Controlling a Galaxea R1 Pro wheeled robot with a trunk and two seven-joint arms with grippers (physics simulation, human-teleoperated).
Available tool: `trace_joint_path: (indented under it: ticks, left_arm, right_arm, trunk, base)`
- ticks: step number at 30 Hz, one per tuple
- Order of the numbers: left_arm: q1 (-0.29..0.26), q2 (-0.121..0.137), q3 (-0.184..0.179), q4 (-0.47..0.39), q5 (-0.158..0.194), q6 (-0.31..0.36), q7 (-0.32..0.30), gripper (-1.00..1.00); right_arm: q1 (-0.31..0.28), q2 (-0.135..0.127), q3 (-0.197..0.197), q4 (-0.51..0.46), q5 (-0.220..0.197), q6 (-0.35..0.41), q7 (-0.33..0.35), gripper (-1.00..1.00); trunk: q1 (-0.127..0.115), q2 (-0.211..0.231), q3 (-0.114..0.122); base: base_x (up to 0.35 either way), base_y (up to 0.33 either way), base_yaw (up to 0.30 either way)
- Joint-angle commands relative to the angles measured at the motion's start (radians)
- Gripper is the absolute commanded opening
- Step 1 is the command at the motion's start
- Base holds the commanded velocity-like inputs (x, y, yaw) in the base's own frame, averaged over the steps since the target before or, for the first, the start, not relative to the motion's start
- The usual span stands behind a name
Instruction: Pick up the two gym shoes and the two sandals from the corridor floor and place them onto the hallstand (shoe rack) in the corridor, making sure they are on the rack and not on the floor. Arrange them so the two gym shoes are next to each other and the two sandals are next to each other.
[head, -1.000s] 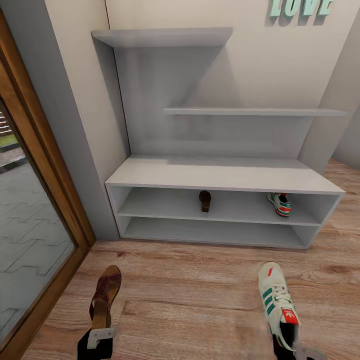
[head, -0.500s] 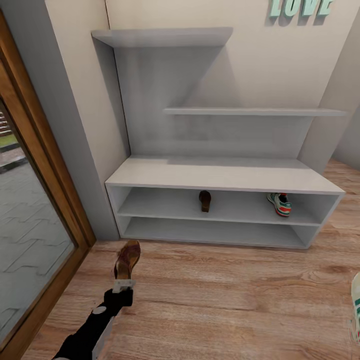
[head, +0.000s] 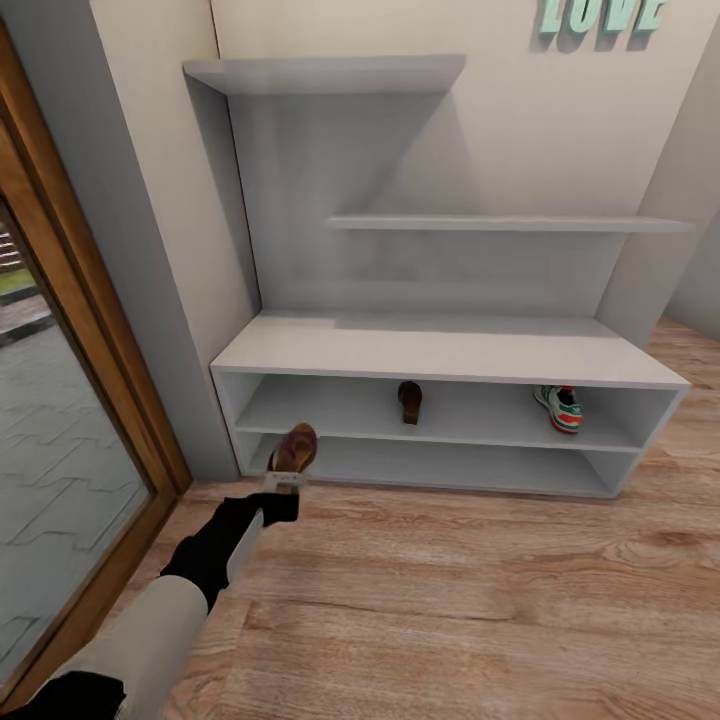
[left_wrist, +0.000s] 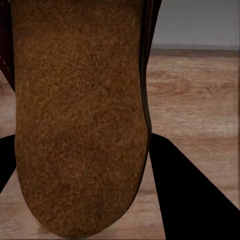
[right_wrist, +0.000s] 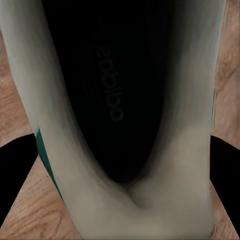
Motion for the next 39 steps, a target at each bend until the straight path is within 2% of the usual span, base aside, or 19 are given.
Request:
trace_joint_path:
  ticks: [1,4,5,10,16,20,24,27,33,39]
  left_arm:
    - [-0.01,0.001,-0.004,-0.001,0.006,0.022,0.002,-1.0]
    - [-0.016,0.002,-0.012,-0.011,0.006,0.046,0.001,-1.0]
    - [-0.015,0.006,-0.021,-0.014,0.007,0.052,0.0,-1.0]
    - [-0.014,0.01,-0.032,-0.016,0.006,0.054,-0.001,-1.0]
    - [-0.015,0.006,-0.033,-0.016,0.003,0.055,0.003,-1.0]
    - [-0.016,0.005,-0.034,-0.016,0.001,0.054,0.019,-1.0]
    - [-0.014,0.003,-0.033,-0.016,0.005,0.053,0.109,-1.0]
    - [-0.014,0.002,-0.032,-0.016,0.006,0.052,0.141,-1.0]
    - [-0.014,0.001,-0.032,-0.016,0.007,0.051,0.16,-1.0]
    - [-0.016,0.0,-0.032,-0.021,0.007,0.048,0.167,-1.0]
  right_arm:
    - [-0.001,0.002,-0.006,-0.005,0.008,0.001,0.013,-1.0]
    - [-0.001,0.01,-0.003,-0.012,0.008,0.007,0.027,-1.0]
    - [-0.001,0.028,0.0,-0.013,0.008,0.007,0.029,-1.0]
    - [-0.001,0.037,0.001,-0.013,0.009,0.007,0.03,-1.0]
    - [-0.001,0.039,0.0,-0.014,0.011,0.004,0.03,-1.0]
    - [-0.001,0.039,-0.002,-0.015,0.011,0.003,0.03,-1.0]
    - [-0.001,0.039,0.0,-0.015,0.011,0.003,0.03,-1.0]
    - [-0.001,0.039,0.0,-0.015,0.011,0.003,0.03,-1.0]
    - [-0.001,0.039,-0.001,-0.015,0.013,0.003,0.03,-1.0]
    - [-0.001,0.039,0.0,-0.015,0.013,0.003,0.03,-1.0]
  trunk:
    - [0.0,0.0,-0.001]
    - [0.0,0.0,-0.001]
    - [0.0,0.0,-0.001]
    - [0.0,0.0,-0.001]
    - [0.023,-0.042,-0.025]
    - [0.025,-0.043,-0.047]
    - [0.026,-0.044,-0.068]
    - [0.028,-0.045,-0.085]
    - [0.031,-0.046,-0.118]
    - [0.031,-0.046,-0.127]
  base:
    - [0.0,0.0,0.0]
    - [0.0,0.0,0.0]
    - [0.0,0.0,0.0]
    - [0.0,0.0,0.0]
    - [0.0,0.0,0.0]
    - [0.0,0.0,0.0]
    - [0.0,0.0,0.0]
    - [0.0,0.0,0.0]
    - [0.0,0.0,0.0]
    - [0.0,0.0,0.0]
